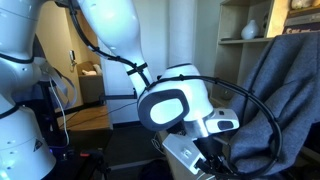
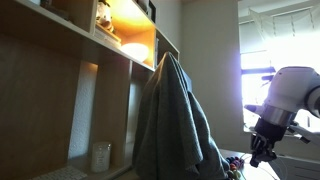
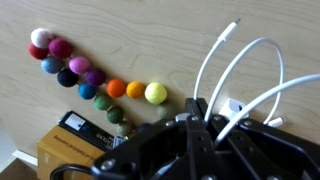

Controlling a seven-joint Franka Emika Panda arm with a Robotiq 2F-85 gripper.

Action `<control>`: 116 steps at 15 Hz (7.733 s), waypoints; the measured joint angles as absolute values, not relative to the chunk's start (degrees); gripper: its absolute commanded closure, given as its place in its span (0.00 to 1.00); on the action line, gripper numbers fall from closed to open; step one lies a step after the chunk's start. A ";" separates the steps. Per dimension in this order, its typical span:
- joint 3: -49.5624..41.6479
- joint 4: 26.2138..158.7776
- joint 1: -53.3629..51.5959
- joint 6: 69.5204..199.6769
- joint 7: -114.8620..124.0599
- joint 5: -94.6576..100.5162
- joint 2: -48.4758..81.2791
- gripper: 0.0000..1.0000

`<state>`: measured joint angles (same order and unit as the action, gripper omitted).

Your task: Pick the white cable near the string of beads and put it in the case

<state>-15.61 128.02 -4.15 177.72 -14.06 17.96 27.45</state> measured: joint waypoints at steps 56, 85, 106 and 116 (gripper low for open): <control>-10.46 127.39 -14.50 166.17 -12.22 40.61 23.97 0.99; 6.37 126.88 -6.33 165.47 -29.36 39.27 22.92 0.99; 7.70 124.01 -9.43 160.65 -33.43 40.03 25.26 0.97; 7.72 124.01 -9.41 160.63 -33.43 40.01 25.29 0.99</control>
<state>7.72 124.01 -9.41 160.63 -33.43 40.01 25.29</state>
